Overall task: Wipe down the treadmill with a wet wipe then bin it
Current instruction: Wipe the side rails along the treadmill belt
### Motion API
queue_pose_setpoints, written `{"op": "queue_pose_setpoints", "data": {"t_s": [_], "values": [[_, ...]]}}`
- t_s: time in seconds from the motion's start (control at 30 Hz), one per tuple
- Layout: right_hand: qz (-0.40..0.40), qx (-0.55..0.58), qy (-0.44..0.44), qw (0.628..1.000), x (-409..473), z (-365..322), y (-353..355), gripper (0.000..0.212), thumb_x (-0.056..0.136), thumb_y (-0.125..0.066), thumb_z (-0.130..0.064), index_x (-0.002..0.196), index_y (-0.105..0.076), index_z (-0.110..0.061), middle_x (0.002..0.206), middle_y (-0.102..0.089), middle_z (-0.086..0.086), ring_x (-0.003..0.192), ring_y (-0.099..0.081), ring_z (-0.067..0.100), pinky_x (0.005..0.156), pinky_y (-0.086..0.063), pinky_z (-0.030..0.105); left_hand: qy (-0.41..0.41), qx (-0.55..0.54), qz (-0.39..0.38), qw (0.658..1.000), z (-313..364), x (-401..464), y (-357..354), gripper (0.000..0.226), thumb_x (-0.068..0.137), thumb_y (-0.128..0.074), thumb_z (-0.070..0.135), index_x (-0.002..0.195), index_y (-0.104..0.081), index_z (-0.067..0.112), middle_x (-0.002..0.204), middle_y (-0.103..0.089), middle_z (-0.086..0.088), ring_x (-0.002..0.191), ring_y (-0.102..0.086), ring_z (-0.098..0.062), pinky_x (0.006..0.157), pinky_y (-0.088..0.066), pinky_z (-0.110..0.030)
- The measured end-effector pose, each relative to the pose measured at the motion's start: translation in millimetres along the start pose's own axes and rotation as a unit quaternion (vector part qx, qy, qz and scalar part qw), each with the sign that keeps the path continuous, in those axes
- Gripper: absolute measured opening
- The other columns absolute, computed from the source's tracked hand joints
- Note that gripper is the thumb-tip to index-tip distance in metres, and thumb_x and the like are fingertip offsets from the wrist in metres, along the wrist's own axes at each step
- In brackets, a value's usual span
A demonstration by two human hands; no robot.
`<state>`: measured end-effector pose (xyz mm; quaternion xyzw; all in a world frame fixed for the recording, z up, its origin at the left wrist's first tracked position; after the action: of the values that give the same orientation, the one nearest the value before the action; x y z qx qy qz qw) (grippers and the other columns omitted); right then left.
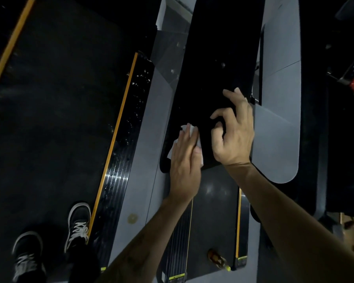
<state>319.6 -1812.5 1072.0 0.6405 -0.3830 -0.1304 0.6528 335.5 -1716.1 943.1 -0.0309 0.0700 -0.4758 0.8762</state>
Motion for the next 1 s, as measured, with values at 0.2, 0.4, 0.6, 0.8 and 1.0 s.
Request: {"op": "queue_pose_setpoints", "data": {"t_s": [0.2, 0.4, 0.6, 0.8, 1.0], "values": [[-0.013, -0.018, 0.026, 0.999, -1, -1, -3, 0.025, 0.078, -0.047, -0.014, 0.088, -0.067, -0.003, 0.133, -0.061, 0.018, 0.145, -0.038, 0.039, 0.113, -0.035, 0.062, 0.087, -0.029, 0.02, 0.996, -20, -27, 7, 0.049, 0.112, -0.028, 0.023, 0.161, -0.031, 0.019, 0.17, -0.023, 0.007, 0.158, -0.013, -0.008, 0.128, -0.015, -0.054], [-0.012, -0.016, 0.03, 0.999, -1, -3, -2, 0.026, 0.079, -0.045, -0.013, 0.087, -0.067, -0.002, 0.131, -0.062, 0.019, 0.145, -0.039, 0.04, 0.117, -0.031, 0.061, 0.008, -0.006, -0.003, 1.0, 2, -6, 2, 0.05, 0.111, -0.028, 0.029, 0.16, -0.03, 0.018, 0.17, -0.025, 0.001, 0.159, -0.014, -0.017, 0.127, -0.016, -0.056], [-0.01, -0.011, 0.029, 0.999, 0, -5, -1, 0.028, 0.079, -0.044, -0.011, 0.089, -0.068, -0.001, 0.129, -0.063, 0.019, 0.145, -0.041, 0.039, 0.118, -0.029, 0.06, 0.028, -0.013, -0.014, 0.999, -20, -20, 8, 0.051, 0.112, -0.027, 0.028, 0.161, -0.031, 0.014, 0.171, -0.021, 0.002, 0.159, -0.013, -0.017, 0.126, -0.016, -0.058], [-0.001, -0.016, 0.02, 1.0, -1, -4, -2, 0.027, 0.079, -0.044, -0.011, 0.087, -0.068, -0.002, 0.13, -0.064, 0.017, 0.146, -0.041, 0.037, 0.118, -0.03, 0.059, 0.013, -0.009, -0.011, 1.0, 4, -9, 0, 0.051, 0.111, -0.026, 0.029, 0.161, -0.028, 0.019, 0.171, -0.021, 0.003, 0.159, -0.01, -0.016, 0.129, -0.01, -0.052], [-0.006, -0.01, 0.017, 1.0, -1, -3, -2, 0.034, 0.079, -0.045, -0.013, 0.095, -0.072, -0.002, 0.134, -0.062, 0.016, 0.147, -0.04, 0.036, 0.117, -0.03, 0.06, -0.014, 0.008, -0.013, 1.0, -8, -8, 5, 0.051, 0.111, -0.028, 0.024, 0.161, -0.031, 0.014, 0.171, -0.021, 0.0, 0.159, -0.012, -0.019, 0.126, -0.018, -0.058]]}}
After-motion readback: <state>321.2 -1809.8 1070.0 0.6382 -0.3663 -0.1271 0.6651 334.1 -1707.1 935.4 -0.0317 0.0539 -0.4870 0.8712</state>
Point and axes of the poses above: each hand's wrist, its own x-axis towards the middle knuckle, its own y-axis out of the back of the hand, z = x × y, the point moved 6 cm from there along x, towards the middle knuckle
